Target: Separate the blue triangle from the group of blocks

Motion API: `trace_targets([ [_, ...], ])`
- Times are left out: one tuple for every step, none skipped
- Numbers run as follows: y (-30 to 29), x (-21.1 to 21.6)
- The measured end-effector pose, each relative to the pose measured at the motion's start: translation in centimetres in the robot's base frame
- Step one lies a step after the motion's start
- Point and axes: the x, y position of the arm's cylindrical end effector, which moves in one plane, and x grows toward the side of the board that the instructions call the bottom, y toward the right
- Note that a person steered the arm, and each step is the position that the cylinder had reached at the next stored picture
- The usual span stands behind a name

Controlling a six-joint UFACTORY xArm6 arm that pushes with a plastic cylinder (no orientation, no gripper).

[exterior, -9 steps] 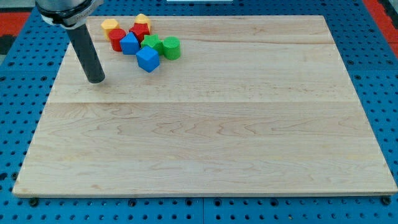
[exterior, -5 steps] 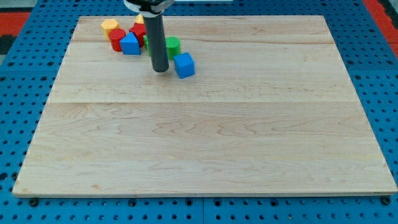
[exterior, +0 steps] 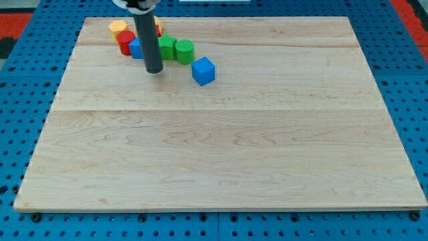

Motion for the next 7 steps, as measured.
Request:
trace_targets([
  [-5.6,-1.8],
  [-8.1,-3.6],
  [-7.1,-4.9],
  [-6.3,-6.3],
  [-4.2,-8.7],
  [-1.6,-8.7],
  [0.6,-6.3],
])
